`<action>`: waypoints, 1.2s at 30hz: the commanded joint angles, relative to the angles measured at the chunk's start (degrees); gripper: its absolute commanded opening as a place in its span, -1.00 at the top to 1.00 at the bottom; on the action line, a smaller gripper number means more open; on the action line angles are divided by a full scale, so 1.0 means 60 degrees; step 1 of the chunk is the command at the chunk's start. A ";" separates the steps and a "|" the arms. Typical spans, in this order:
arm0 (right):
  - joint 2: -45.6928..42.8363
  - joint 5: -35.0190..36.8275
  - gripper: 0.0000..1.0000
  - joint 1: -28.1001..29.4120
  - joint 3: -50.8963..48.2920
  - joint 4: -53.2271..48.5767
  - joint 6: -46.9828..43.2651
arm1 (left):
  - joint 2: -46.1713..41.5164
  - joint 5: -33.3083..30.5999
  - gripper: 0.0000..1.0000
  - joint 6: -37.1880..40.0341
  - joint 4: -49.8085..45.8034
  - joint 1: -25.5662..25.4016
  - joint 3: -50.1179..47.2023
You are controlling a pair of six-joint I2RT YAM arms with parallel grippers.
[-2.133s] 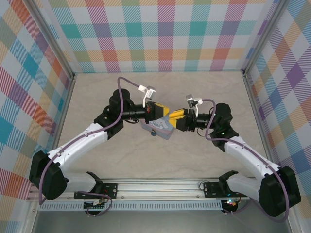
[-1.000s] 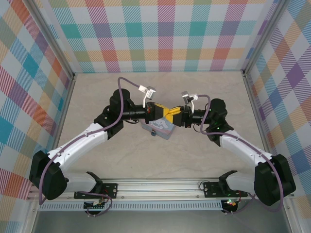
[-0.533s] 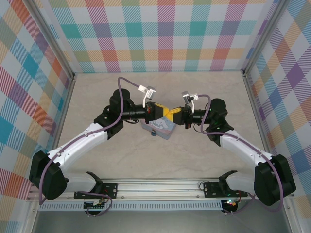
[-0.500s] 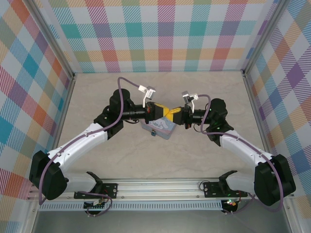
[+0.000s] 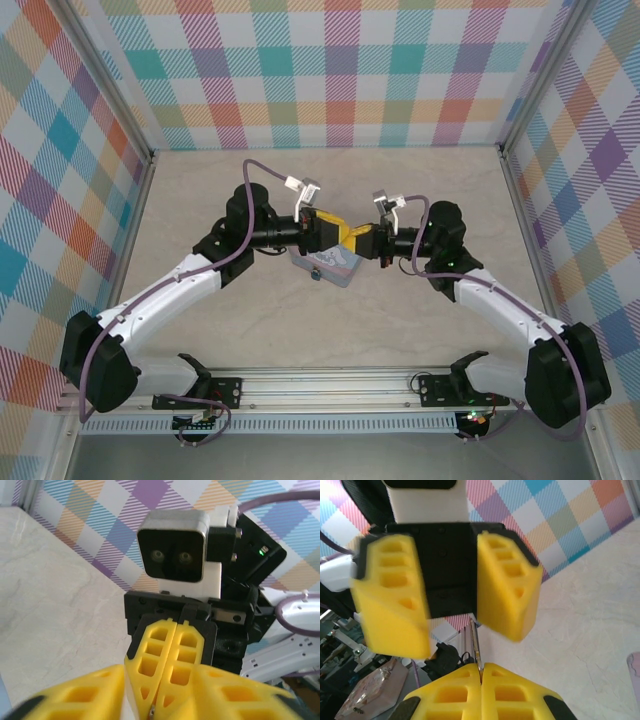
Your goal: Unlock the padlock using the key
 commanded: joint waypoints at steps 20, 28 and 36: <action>0.0911 0.2975 0.95 0.0036 -0.0581 -0.2466 -0.1029 | -0.2027 -0.1860 -0.68 0.1119 -0.1168 0.1313 -0.3635; 0.3093 0.2363 0.95 0.0000 -0.0063 -0.0438 0.0015 | -0.0530 -0.1785 -0.83 0.1149 0.1892 0.1386 -0.5062; 0.4516 0.2672 0.96 -0.0004 0.0590 -0.0758 -0.0001 | 0.1175 -0.1394 -0.87 0.1093 0.3606 0.1459 -0.5406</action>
